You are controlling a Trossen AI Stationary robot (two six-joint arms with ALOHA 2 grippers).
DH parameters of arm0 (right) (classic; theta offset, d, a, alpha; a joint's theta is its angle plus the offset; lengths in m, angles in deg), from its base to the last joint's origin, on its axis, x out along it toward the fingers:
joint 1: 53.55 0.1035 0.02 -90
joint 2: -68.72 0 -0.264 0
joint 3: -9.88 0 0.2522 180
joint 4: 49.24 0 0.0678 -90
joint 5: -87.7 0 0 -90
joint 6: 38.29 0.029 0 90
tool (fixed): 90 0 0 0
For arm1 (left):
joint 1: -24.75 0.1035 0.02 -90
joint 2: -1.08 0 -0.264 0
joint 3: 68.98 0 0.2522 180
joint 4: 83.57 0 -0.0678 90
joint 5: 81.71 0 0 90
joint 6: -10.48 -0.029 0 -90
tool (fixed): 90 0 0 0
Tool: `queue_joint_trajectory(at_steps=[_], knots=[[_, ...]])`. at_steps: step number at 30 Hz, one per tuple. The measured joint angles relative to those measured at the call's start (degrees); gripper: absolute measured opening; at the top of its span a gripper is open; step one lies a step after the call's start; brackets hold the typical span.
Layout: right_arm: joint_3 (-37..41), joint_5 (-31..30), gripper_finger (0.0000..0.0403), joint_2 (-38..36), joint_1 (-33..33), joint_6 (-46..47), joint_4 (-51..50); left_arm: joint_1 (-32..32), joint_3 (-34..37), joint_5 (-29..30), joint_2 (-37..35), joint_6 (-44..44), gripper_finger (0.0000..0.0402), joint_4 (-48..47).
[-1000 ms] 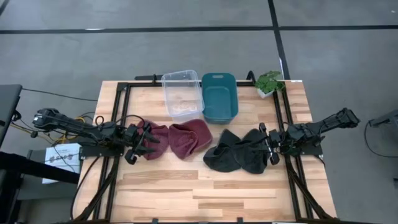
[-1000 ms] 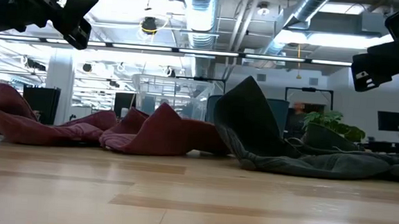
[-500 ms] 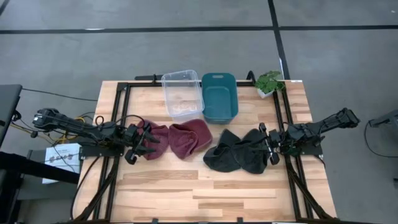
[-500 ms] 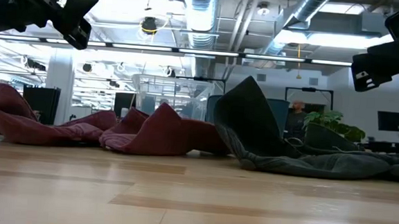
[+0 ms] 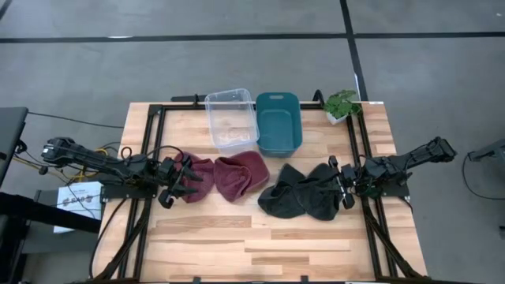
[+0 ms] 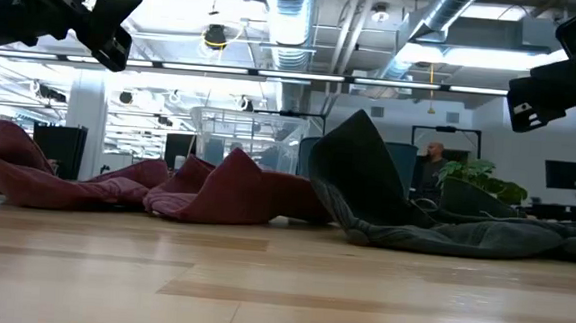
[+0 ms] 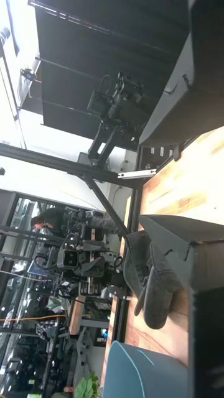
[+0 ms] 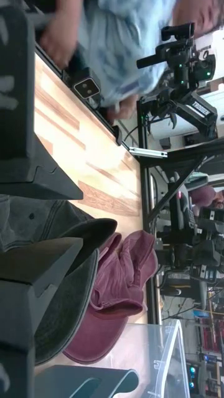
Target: Pick & Place hat
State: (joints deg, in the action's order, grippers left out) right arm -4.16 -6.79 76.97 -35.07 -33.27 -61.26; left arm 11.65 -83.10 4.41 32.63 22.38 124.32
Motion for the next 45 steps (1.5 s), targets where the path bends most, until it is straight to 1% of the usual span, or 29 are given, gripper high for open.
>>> queue_joint_trajectory(at_steps=[25, 28, 32, 35, 40, 45], knots=[[0.0, 0.0, 0.0099, 0.0, 0.0, 0.0, 0.0, 0.0, 0.0, 0.0, 0.0, 0.0, 0.0186, 0.4], [0.0, 0.0, 0.0099, 0.0, 0.0, 0.0, 0.0, 0.0, 0.0, 0.0, 0.0, -3.1, 0.0186, 1.5], [-0.3, -1.7, 0.0099, -0.1, -1.2, -5.0, 0.0, 0.0, 0.0, 0.0, 0.0, -5.0, 0.0186, 3.2], [-0.4, -1.7, 0.0099, -0.1, -2.0, -6.4, 0.6, 0.0, 0.0, -0.5, 0.1, -5.7, 0.0186, 4.8], [-0.5, -1.6, 0.0099, -0.1, -2.2, -6.5, 0.4, 0.0, 0.0, -0.6, 1.7, -5.7, 0.0186, 5.0], [-0.6, -1.6, 0.0099, -0.1, -2.2, -6.5, 0.4, 0.0, 0.0, 0.5, 5.8, -4.9, 0.0186, 5.0]])
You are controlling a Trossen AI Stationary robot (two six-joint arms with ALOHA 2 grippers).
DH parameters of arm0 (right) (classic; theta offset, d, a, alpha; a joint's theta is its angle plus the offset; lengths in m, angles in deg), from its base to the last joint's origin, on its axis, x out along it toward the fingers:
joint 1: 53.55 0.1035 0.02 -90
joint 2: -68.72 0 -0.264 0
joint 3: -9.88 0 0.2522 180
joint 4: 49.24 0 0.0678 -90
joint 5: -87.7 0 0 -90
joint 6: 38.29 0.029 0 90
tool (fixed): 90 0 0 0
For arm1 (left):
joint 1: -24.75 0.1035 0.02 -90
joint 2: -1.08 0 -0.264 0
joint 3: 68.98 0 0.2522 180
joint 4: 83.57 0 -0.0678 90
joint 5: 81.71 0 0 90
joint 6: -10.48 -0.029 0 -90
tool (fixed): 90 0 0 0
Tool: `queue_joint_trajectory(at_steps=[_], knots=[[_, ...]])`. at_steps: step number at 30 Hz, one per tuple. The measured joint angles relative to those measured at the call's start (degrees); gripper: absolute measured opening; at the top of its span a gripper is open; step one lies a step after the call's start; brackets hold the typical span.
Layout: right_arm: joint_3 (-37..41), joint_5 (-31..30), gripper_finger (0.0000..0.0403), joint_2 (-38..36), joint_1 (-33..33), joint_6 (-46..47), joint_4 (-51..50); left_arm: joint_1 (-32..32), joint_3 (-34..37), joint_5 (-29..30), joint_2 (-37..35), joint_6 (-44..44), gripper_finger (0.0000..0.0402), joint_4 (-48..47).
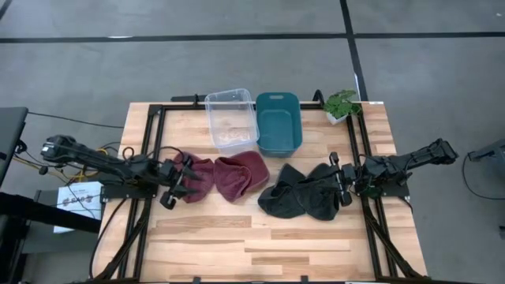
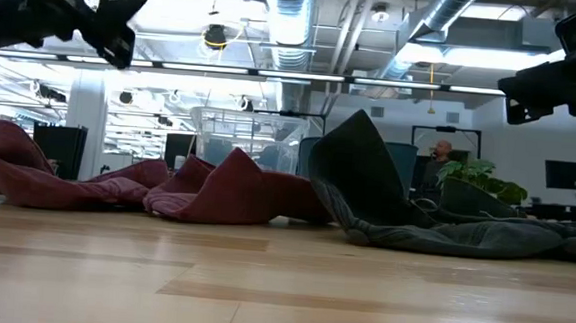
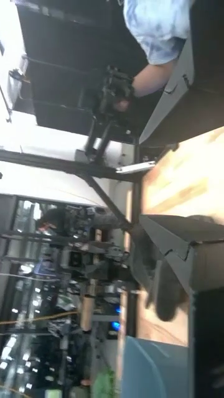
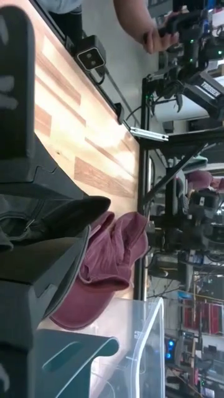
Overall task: Pick & Place hat
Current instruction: Put the left red cap into the transparent bin
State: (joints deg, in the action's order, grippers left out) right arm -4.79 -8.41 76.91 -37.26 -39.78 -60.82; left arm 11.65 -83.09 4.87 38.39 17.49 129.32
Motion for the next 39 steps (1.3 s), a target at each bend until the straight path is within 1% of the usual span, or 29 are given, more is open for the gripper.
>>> queue_joint_trajectory(at_steps=[6, 8, 12, 14, 18, 25, 26, 29, 32, 36, 39], knots=[[-0.1, 0.1, 0.0099, 0.0, 0.0, 0.0, 0.0, 0.0, 0.0, 6.8, 6.4, 3.1, 0.0186, -0.1], [-0.1, 0.1, 0.0099, 0.0, 0.0, 0.0, 0.0, 0.0, 0.0, 8.0, 8.3, 4.7, 0.0186, -0.1], [-0.1, -2.4, 0.0099, 0.0, -0.1, 0.0, 3.0, 0.0, 0.0, 8.1, 10.8, 7.7, 0.0186, -0.1], [-0.2, -2.5, 0.0099, 0.0, 0.0, 1.1, 5.0, 0.0, 0.0, 8.1, 11.5, 9.7, 0.0186, -0.1], [-0.2, -2.6, 0.0099, 0.0, 0.5, 11.0, 8.8, 0.0, 0.0, 8.1, 11.6, 11.8, 0.0186, -0.2], [-0.2, -2.9, 0.0099, 0.0, -0.6, 11.7, 13.6, 0.0, 0.0, 7.6, 11.6, 12.2, 0.0186, -0.4], [-0.2, -2.9, 0.0099, 0.0, -0.9, 11.7, 13.9, 0.0, -0.5, 7.2, 11.6, 12.9, 0.0186, -1.6], [-0.2, -2.9, 0.0099, 0.1, -1.8, 13.0, 11.7, 0.0, -2.5, 5.7, 11.6, 15.5, 0.0186, -5.7], [-0.2, -2.8, 0.0099, 0.2, -2.6, 18.6, 8.2, 0.0, -5.8, 3.7, 11.6, 16.0, 0.0186, -9.6], [-0.9, -1.5, 0.0099, 1.2, -3.8, 24.0, 2.9, 0.0, -10.9, 0.1, 11.6, 12.8, 0.0186, -13.7], [-3.8, 0.6, 0.0099, 3.0, -4.6, 26.2, -3.0, 0.0, -14.8, -0.5, 11.6, 10.8, 0.0186, -20.5]])
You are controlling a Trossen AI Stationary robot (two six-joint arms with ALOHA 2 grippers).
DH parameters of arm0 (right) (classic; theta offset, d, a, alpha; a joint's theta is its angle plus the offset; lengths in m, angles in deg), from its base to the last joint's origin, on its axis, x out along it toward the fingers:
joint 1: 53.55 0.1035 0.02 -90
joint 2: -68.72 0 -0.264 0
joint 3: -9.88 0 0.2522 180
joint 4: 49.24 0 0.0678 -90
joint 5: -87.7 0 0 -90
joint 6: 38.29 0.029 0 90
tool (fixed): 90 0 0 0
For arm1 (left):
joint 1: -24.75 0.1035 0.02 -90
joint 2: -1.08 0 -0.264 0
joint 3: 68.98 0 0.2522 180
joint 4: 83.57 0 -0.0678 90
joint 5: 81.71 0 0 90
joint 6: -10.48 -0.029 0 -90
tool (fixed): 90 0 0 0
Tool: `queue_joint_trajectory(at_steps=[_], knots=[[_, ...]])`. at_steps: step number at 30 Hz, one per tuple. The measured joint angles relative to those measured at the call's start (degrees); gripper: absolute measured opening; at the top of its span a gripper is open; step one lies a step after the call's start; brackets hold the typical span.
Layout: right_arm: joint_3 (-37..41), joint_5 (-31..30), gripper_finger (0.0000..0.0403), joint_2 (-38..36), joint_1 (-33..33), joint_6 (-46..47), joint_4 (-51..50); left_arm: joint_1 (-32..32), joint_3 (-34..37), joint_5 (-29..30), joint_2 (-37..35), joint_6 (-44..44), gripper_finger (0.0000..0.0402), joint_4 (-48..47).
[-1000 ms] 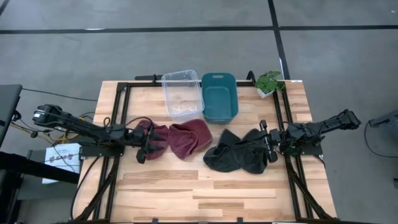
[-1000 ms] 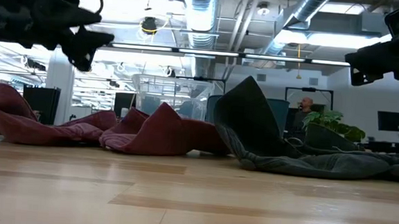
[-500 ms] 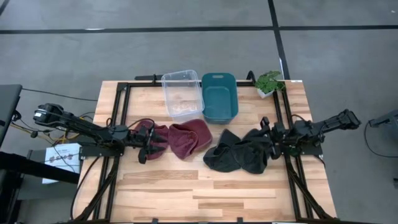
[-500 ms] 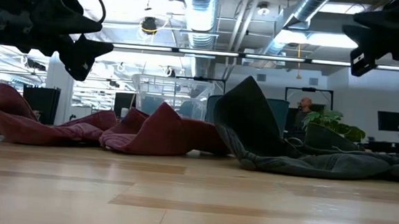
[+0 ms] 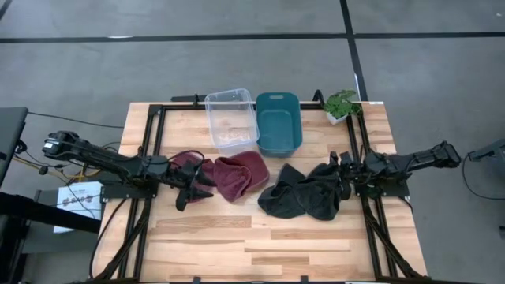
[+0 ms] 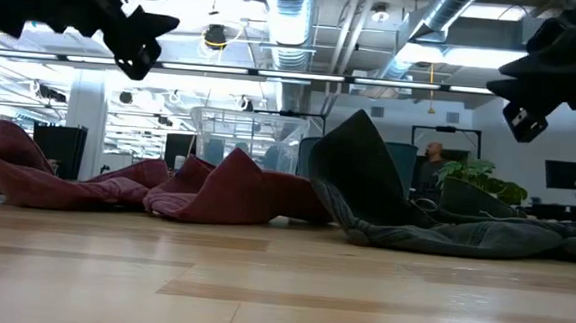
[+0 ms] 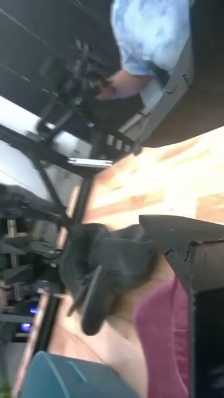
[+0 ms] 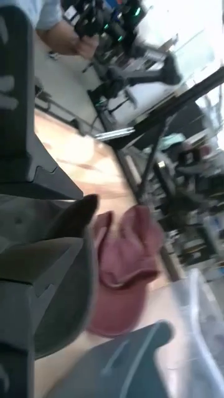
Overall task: Pick & Place hat
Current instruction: Put the left red cap into the transparent bin
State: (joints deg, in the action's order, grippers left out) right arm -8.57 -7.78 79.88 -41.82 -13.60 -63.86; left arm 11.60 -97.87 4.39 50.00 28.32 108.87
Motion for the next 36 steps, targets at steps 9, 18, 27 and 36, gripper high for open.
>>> queue_joint_trajectory(at_steps=[9, 18, 27, 36], knots=[[-6.1, -0.5, 0.0099, 8.7, -1.0, -4.1, -4.7, 0.0, -6.7, 2.8, 0.0, 2.1, 0.0186, -15.5], [-6.1, -0.5, 0.0099, 14.0, -1.0, -4.2, -4.0, 0.0, -6.8, 2.8, 0.0, 10.0, 0.0186, -23.3], [-6.1, -0.8, 0.0099, 14.2, -1.0, -7.2, -3.6, -3.8, -6.8, 2.8, 0.0, 12.9, 0.0186, -24.2], [-6.1, -1.2, 0.0099, 14.2, -1.0, -7.2, -2.9, -5.9, -10.1, 3.0, 0.4, 13.4, 0.0186, -23.6]])
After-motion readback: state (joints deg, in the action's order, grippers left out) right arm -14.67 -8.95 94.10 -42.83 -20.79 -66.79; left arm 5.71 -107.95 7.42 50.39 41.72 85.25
